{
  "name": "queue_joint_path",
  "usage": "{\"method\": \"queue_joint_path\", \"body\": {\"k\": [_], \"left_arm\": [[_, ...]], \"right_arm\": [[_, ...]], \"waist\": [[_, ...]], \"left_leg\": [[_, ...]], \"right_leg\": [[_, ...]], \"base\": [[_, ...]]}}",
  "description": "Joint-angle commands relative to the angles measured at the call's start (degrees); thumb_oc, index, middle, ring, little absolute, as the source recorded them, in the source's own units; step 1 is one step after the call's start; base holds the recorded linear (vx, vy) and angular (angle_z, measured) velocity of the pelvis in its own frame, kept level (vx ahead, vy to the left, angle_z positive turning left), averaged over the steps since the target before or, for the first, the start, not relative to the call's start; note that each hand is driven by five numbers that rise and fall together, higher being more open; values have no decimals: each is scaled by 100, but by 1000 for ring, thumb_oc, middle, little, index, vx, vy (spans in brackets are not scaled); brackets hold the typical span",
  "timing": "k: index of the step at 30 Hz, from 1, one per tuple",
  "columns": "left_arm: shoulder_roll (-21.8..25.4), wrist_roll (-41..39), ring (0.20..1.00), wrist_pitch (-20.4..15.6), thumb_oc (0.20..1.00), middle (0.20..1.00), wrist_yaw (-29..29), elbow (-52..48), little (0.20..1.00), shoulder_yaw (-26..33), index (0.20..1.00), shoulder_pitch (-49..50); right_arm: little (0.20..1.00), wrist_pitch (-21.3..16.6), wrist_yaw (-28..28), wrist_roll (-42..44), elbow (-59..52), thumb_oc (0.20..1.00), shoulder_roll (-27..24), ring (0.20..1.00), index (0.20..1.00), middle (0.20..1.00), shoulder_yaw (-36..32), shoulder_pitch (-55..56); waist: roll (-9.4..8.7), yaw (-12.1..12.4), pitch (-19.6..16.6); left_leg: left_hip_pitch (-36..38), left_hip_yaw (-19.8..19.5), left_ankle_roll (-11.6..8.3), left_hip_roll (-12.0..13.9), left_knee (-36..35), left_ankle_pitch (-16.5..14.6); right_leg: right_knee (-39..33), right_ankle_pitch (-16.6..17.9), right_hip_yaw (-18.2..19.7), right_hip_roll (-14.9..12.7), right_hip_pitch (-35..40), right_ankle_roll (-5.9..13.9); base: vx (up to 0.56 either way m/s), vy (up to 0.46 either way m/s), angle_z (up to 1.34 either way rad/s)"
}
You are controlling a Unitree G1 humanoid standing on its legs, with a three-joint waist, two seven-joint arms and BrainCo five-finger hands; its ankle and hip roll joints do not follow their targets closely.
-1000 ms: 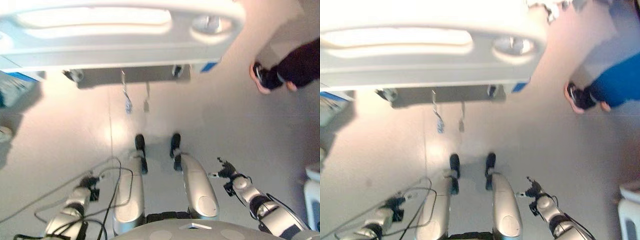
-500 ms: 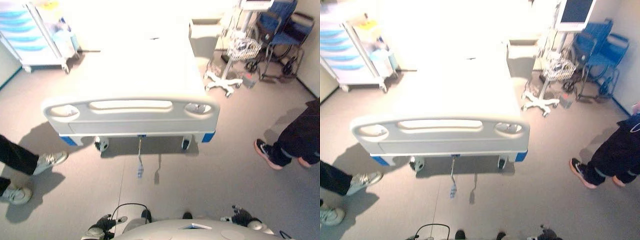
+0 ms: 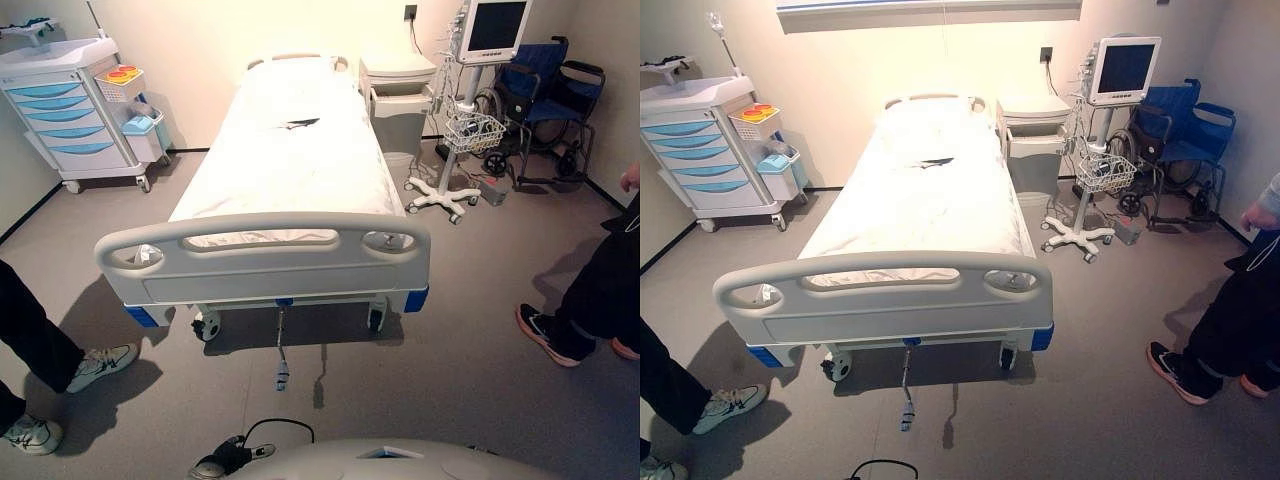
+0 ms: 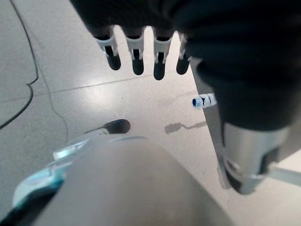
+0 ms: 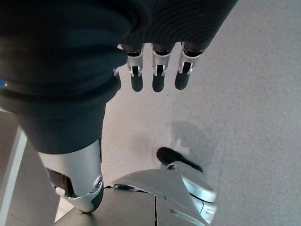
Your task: Raise the hospital bed
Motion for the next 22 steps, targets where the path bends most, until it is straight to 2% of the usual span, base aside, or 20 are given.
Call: {"method": "queue_joint_path", "body": {"k": [1,22], "left_arm": [[14,355,1000,-109,1000,1000,13,73,1000,143,1000,-189],[94,448,1000,-133,1000,1000,129,186,1000,269,1000,-150]], "right_arm": [[1000,-9,-26,197,270,1000,219,1000,1000,1000,53,-304],[1000,-104,-81,167,-111,1000,289,1000,1000,1000,236,-246]], "waist": [[-356,10,-32],[-464,52,-133]], "left_leg": [[90,153,102,-456,-261,229],[74,133,114,-447,-261,196]], "right_leg": [[-723,720,216,-15,284,620],[-785,743,232,-8,296,608]], "base": [[0,0,0],[-11,-8,0]]}}
